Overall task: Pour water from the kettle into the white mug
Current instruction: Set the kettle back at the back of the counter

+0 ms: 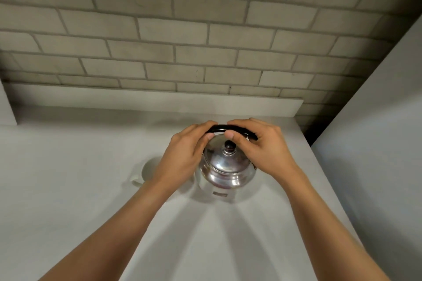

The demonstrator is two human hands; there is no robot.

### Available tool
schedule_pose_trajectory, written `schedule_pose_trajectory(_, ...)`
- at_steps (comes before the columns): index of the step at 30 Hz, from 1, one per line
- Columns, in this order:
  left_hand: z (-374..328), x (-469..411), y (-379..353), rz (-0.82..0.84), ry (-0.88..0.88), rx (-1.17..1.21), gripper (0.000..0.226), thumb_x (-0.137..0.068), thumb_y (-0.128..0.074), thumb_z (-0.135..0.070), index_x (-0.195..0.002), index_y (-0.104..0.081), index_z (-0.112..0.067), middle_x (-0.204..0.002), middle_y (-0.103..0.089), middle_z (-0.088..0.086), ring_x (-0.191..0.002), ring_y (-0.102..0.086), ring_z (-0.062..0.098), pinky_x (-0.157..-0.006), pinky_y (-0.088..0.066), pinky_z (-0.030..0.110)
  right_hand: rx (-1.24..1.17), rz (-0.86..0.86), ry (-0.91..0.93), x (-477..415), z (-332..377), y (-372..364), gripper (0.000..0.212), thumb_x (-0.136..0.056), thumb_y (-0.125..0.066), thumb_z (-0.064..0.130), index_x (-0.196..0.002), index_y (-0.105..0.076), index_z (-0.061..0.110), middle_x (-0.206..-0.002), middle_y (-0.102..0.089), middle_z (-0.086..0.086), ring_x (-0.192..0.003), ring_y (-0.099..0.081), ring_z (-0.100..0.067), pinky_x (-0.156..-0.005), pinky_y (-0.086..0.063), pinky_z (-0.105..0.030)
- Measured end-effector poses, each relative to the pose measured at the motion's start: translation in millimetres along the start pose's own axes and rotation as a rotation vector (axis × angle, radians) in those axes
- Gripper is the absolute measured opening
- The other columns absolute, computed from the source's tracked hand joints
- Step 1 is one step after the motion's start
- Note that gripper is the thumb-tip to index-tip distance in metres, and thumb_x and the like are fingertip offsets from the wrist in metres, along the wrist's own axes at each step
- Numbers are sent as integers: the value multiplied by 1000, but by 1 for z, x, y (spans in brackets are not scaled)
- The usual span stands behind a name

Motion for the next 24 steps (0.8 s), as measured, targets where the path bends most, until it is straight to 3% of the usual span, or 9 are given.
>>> schedule_pose_trajectory(4,21,-30,4,-27,23,-37,32,-110,-51,-24,-139,-66,-22,-112,-72,-5,-95,-61,4,-84,-38,4,114,45,-77,-17,-38,-10,57,-99,-51,63,-146,-57,32,-113,-56,15,-108,-48,-3,-92,-35,-8)
schedule_pose_trajectory(6,32,-46,5,-45,25,-51,31,-111,-50,-22,-137,-66,-22,-110,-72,-5,-94,-60,2,-83,-37,2,163,57,-119,-24,-59,-16,61,-102,-42,64,-153,-47,31,-115,-51,15,-112,-43,-7,-94,-33,-14)
schedule_pose_trajectory(11,64,-103,2,-66,26,-107,28,-111,-50,-21,-133,-67,-23,-96,-67,-6,-83,-57,7,-77,-38,3,69,79,-192,-67,-102,-38,45,-109,-37,53,-147,-49,33,-117,-64,14,-111,-58,-14,-91,-41,-26)
schedule_pose_trajectory(15,97,-133,-1,-51,62,-118,29,-110,-51,-14,-133,-68,-17,-90,-64,-3,-79,-60,16,-73,-38,4,34,132,-203,-96,-121,-56,37,-111,-37,44,-142,-52,32,-110,-68,11,-99,-59,-10,-80,-41,-11)
schedule_pose_trajectory(18,118,-136,-6,-19,111,-58,30,-110,-49,-14,-133,-67,-20,-94,-66,-4,-86,-66,15,-77,-44,11,28,195,-246,-104,-131,-71,37,-111,-38,43,-139,-55,26,-103,-71,3,-92,-63,-16,-75,-42,-9)
schedule_pose_trajectory(21,143,-145,-13,-2,163,-13,32,-110,-49,-17,-137,-66,-22,-102,-67,-6,-94,-67,17,-86,-51,25,46,236,-285,-118,-145,-84,35,-110,-41,41,-135,-57,23,-93,-69,4,-80,-61,-6,-70,-40,-8)
schedule_pose_trajectory(24,163,-154,-21,29,180,-39,35,-111,-49,-20,-142,-63,-25,-107,-68,-5,-97,-68,16,-87,-49,22,45,249,-308,-127,-160,-95,30,-110,-44,38,-129,-60,21,-82,-63,11,-78,-59,-1,-67,-42,-20)
Point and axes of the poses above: each hand's wrist, its own x-axis away from the middle knuckle, its own y-axis out of the back of the hand, z = x × y, the point moved 7 cm from there along -x, towards the middle knuckle
